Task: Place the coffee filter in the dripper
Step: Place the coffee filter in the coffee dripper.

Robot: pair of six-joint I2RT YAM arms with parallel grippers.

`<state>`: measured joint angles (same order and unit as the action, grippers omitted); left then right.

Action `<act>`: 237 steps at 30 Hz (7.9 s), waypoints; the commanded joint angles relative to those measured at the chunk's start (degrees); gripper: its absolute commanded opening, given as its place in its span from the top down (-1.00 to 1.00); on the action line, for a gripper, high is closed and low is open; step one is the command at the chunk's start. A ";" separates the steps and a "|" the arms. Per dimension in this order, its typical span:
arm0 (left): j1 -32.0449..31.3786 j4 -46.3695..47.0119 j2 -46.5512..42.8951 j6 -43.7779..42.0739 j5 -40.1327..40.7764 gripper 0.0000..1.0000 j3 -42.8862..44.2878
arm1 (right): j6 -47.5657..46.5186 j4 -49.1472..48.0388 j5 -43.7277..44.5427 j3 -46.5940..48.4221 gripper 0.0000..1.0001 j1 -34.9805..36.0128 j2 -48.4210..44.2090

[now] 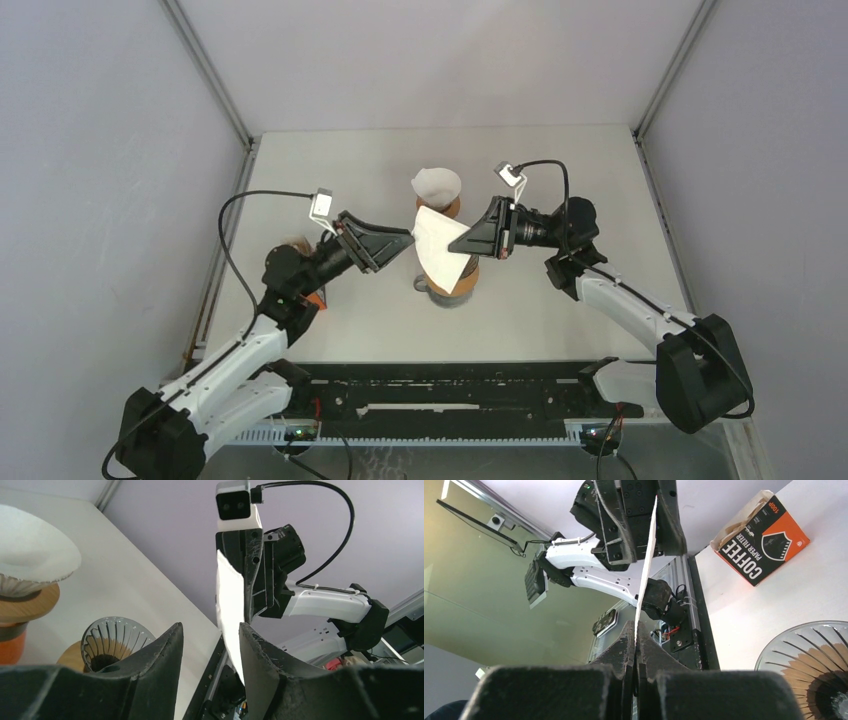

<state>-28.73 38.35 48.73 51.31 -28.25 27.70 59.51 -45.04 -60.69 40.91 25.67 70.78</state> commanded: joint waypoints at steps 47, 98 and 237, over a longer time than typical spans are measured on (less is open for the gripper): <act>0.61 2.61 1.69 3.54 -2.53 0.51 1.06 | -1.80 -2.95 -1.61 2.61 1.00 1.35 -2.67; 4.24 13.06 3.13 10.01 -11.19 0.22 0.45 | -5.13 -0.17 -2.33 2.69 1.00 1.25 -3.28; 1.34 13.07 5.51 10.27 -16.62 0.62 3.71 | -7.56 0.55 -5.09 4.88 1.00 3.28 -1.03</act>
<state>-27.09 48.88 54.13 61.52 -43.94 27.86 52.97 -43.27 -66.32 43.31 28.60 69.45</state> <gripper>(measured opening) 0.189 0.007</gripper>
